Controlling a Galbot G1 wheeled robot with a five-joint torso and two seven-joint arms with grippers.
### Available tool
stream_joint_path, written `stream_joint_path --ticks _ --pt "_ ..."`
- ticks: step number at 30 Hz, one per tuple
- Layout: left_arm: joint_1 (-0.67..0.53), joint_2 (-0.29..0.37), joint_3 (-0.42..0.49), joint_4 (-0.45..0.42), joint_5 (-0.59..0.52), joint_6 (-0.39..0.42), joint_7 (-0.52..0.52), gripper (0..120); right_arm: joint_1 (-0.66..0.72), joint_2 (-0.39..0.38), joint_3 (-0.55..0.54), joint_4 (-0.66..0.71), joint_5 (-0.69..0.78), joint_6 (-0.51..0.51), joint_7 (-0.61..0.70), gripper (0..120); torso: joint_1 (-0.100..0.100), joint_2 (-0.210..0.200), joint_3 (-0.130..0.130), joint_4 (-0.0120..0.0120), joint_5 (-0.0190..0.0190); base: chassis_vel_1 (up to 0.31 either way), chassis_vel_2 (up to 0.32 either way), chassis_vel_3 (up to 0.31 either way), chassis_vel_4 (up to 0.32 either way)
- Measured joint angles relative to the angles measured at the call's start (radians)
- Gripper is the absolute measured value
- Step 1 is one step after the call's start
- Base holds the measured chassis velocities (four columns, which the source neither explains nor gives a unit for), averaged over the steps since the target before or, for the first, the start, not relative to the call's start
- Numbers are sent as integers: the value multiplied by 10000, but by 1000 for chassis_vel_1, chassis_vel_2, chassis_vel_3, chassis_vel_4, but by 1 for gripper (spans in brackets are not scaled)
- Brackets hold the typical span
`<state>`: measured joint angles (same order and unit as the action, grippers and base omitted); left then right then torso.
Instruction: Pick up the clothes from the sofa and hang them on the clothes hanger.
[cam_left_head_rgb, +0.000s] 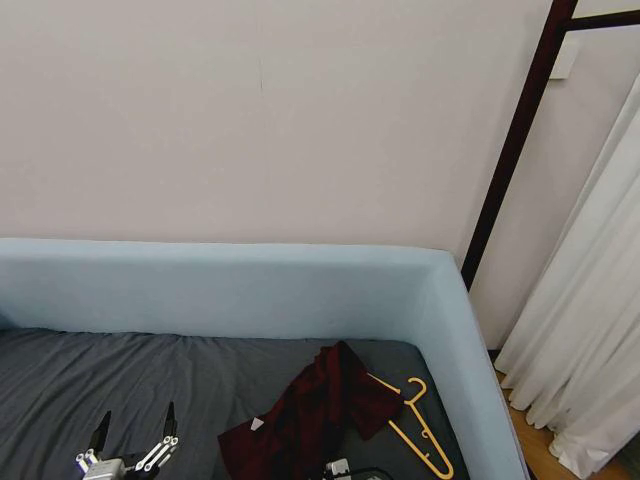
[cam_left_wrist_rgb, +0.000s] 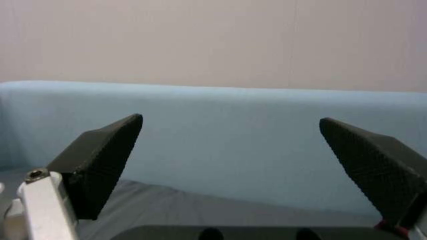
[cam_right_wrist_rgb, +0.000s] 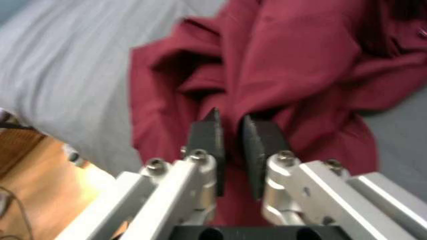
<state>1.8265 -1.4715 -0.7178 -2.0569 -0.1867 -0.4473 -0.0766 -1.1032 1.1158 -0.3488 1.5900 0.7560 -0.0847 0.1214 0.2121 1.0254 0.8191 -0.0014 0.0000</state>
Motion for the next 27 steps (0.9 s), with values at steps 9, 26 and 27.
stream_joint_path --ticks 9,26,27 --pt "-107 6 41 82 2 73 2 100 -357 -548 575 808 -279 1609 -3117 50 0 -1 0 -1 -1 0 0 0 0" --pt "-164 -88 209 4 116 216 5 100 -897 -779 849 1879 -659 -2662 1236 100 0 -1 0 -1 0 0 0 0 0" --pt "-160 -94 210 3 120 216 4 100 -912 -780 844 2058 -384 -3271 1650 100 0 -1 0 -1 0 0 0 0 0"
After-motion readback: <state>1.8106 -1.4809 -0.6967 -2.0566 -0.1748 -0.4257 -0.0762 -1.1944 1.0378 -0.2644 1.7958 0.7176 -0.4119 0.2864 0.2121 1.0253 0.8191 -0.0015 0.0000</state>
